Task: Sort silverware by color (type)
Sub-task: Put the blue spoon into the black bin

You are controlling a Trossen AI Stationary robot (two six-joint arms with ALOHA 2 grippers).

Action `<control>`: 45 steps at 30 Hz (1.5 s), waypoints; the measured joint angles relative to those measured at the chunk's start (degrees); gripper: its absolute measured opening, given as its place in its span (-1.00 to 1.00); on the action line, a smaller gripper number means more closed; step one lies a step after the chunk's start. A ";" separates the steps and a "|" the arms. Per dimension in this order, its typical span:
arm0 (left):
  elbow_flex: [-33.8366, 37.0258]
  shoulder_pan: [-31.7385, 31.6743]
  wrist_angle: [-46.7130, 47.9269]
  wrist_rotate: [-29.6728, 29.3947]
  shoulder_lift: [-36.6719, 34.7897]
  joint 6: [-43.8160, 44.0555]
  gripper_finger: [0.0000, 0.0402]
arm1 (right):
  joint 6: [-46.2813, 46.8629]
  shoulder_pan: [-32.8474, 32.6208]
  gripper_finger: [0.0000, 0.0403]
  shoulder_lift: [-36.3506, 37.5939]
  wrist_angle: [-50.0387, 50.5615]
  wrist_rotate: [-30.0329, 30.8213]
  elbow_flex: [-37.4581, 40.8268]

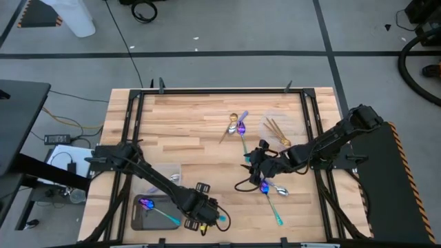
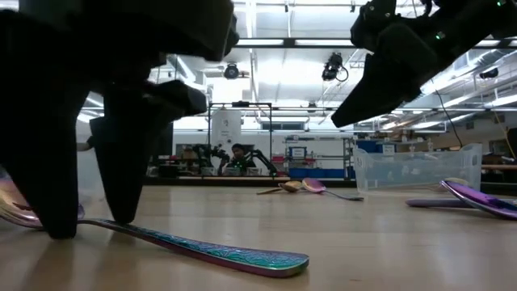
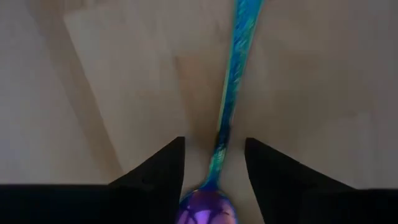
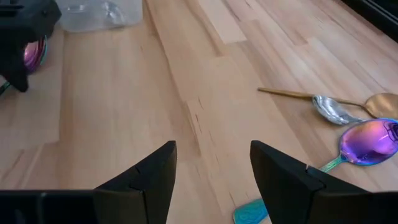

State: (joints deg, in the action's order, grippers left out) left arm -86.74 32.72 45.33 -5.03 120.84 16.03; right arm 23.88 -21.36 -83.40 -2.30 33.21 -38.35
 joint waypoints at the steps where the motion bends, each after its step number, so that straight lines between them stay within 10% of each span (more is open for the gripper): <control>1: -0.01 0.20 0.17 -0.37 0.21 -0.20 -0.15 | -0.02 -0.03 0.07 0.03 0.21 0.00 -0.02; 17: -0.10 0.51 -0.22 -1.10 0.94 -4.46 -0.91 | -1.11 -1.61 0.07 0.02 0.97 -1.38 0.00; 45: -2.47 -1.76 7.65 -5.60 -2.03 -7.88 -0.92 | 0.05 -2.50 0.06 0.02 2.97 -1.35 0.00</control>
State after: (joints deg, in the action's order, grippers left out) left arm -89.21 30.96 52.98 -10.63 118.80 8.14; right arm 23.92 -23.86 -83.37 0.67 31.86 -38.35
